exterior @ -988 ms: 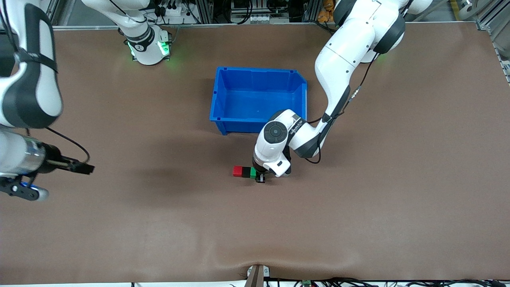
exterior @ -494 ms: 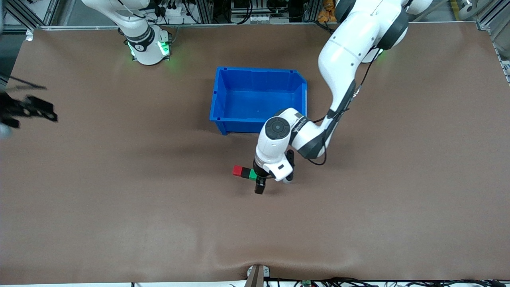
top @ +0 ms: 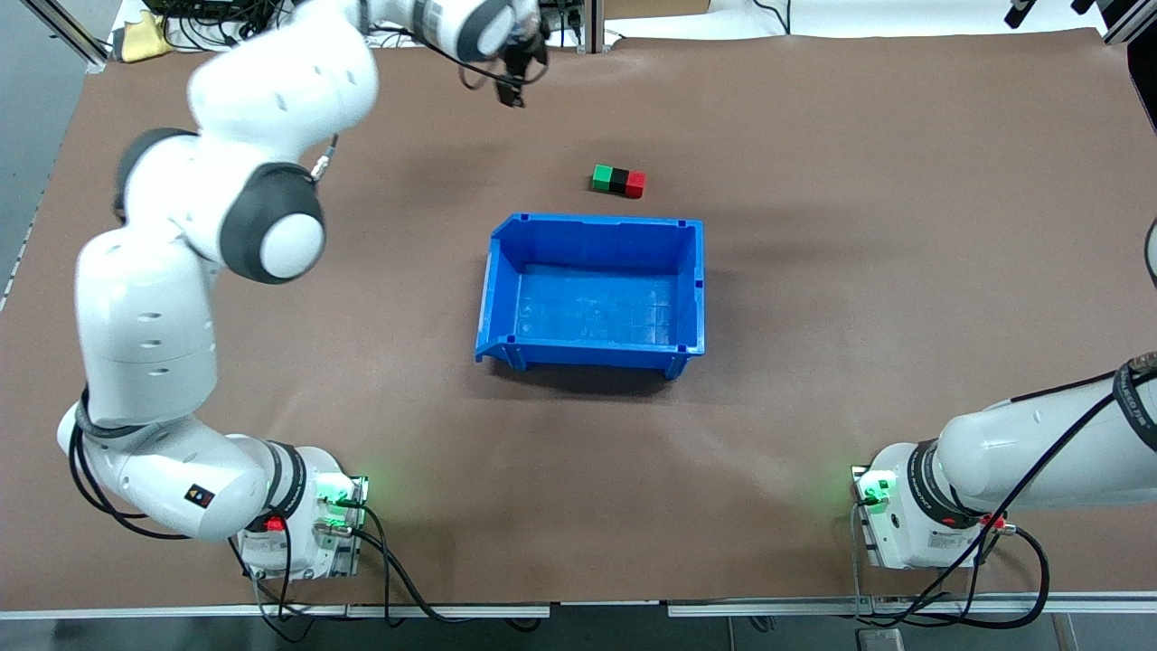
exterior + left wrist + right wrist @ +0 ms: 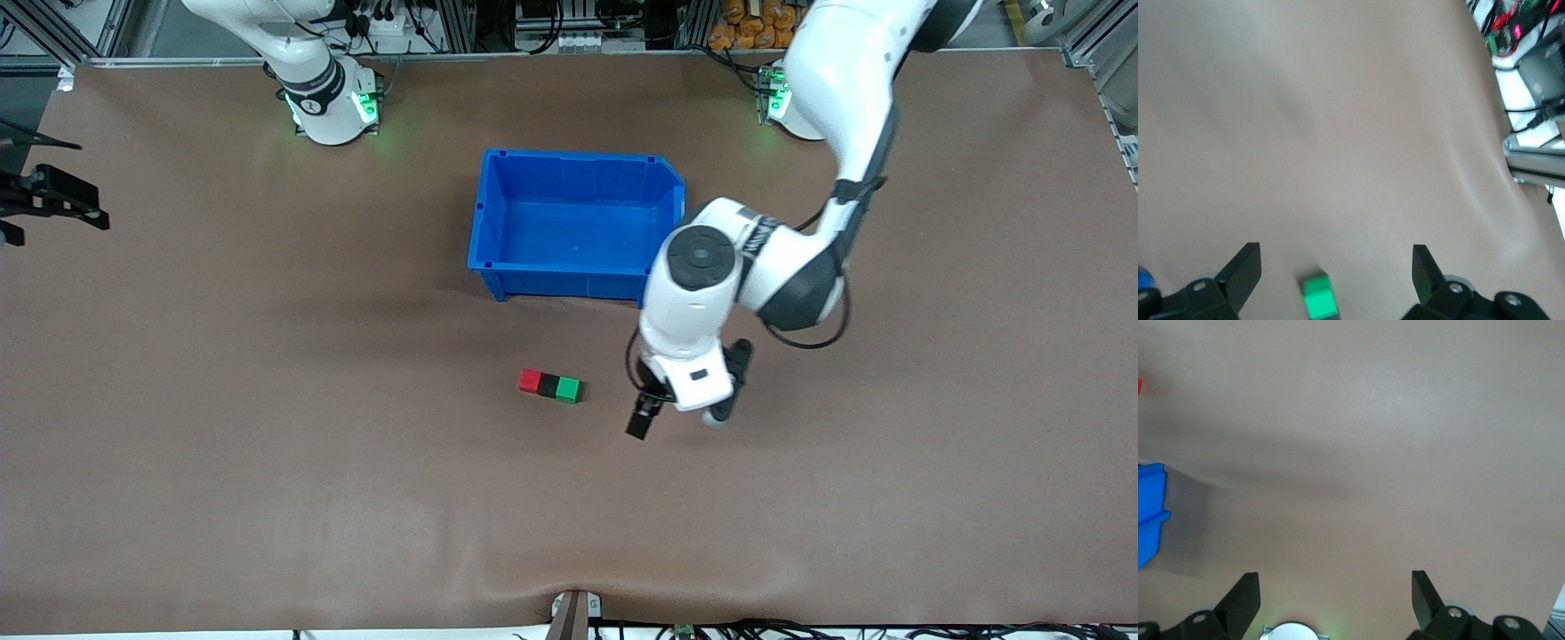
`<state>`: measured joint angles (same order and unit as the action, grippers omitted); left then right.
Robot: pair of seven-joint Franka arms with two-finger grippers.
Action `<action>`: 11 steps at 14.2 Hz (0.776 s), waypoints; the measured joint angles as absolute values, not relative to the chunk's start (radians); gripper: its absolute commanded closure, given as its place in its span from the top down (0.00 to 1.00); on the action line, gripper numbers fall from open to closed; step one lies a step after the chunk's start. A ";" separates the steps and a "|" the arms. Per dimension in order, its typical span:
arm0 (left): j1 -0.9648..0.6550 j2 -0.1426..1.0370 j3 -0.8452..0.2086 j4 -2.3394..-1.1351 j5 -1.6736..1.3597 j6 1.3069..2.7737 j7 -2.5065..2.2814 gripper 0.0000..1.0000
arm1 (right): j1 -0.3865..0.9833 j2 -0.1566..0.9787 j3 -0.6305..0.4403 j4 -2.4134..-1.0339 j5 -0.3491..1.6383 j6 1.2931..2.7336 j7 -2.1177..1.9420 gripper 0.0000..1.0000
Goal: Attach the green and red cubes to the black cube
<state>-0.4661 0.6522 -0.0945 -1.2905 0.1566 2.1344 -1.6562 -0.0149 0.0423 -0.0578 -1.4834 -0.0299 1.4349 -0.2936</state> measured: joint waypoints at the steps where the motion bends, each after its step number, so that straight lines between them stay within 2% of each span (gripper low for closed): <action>1: -0.425 0.603 -0.106 -1.343 0.155 2.134 -1.597 1.00 | -0.015 0.018 -0.058 -1.525 -0.030 1.463 -0.294 1.00; 3: -0.353 0.488 -0.116 -1.462 0.154 2.132 -1.470 1.00 | -0.015 -0.017 -0.058 -1.563 -0.030 1.488 -0.294 1.00; 8: -0.181 0.200 -0.121 -1.745 0.081 2.123 -1.072 1.00 | -0.015 -0.008 -0.067 -1.478 -0.030 1.421 -0.294 1.00; 11: -0.130 0.127 -0.122 -1.801 0.076 2.065 -0.875 1.00 | -0.015 0.000 -0.068 -1.467 -0.030 1.397 -0.294 1.00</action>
<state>-0.1295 0.1275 -0.1215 -1.8007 0.0757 2.0654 -0.8751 -0.0150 -0.0005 -0.0682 -1.4670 -0.0297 1.3975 -0.2938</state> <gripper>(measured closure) 0.000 0.000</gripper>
